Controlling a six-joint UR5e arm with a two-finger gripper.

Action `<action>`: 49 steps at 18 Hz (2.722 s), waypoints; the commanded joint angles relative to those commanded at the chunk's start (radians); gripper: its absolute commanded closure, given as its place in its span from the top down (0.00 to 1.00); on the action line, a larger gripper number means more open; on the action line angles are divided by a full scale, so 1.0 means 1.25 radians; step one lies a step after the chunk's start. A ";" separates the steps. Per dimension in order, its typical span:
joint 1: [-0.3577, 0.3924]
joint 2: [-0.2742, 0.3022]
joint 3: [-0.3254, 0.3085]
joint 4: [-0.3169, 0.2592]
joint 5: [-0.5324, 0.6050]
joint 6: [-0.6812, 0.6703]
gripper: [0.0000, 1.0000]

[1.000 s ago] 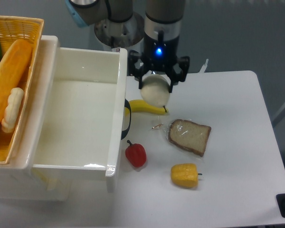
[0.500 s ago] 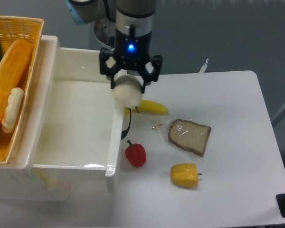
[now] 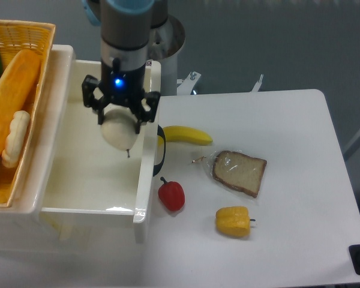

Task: Place the pear in the upper white drawer
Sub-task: 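Move the pear over the drawer and lower it inside, then open the gripper to release the pear and lift away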

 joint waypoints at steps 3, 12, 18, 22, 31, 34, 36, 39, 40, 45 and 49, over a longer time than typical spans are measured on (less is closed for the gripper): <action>-0.009 -0.020 0.000 0.001 0.001 0.001 0.20; -0.014 -0.033 -0.004 0.000 0.000 0.012 0.71; -0.009 -0.025 0.000 0.000 0.000 0.012 1.00; -0.004 -0.017 0.015 0.004 -0.012 0.011 1.00; 0.163 0.071 0.012 0.033 -0.007 0.154 1.00; 0.226 0.061 0.012 0.033 0.041 0.238 1.00; 0.256 0.055 0.012 0.032 0.097 0.316 1.00; 0.321 0.026 0.012 0.031 0.109 0.418 1.00; 0.343 0.017 0.010 0.032 0.110 0.449 1.00; 0.427 -0.056 0.020 0.050 0.121 0.567 1.00; 0.475 -0.123 0.023 0.097 0.121 0.626 1.00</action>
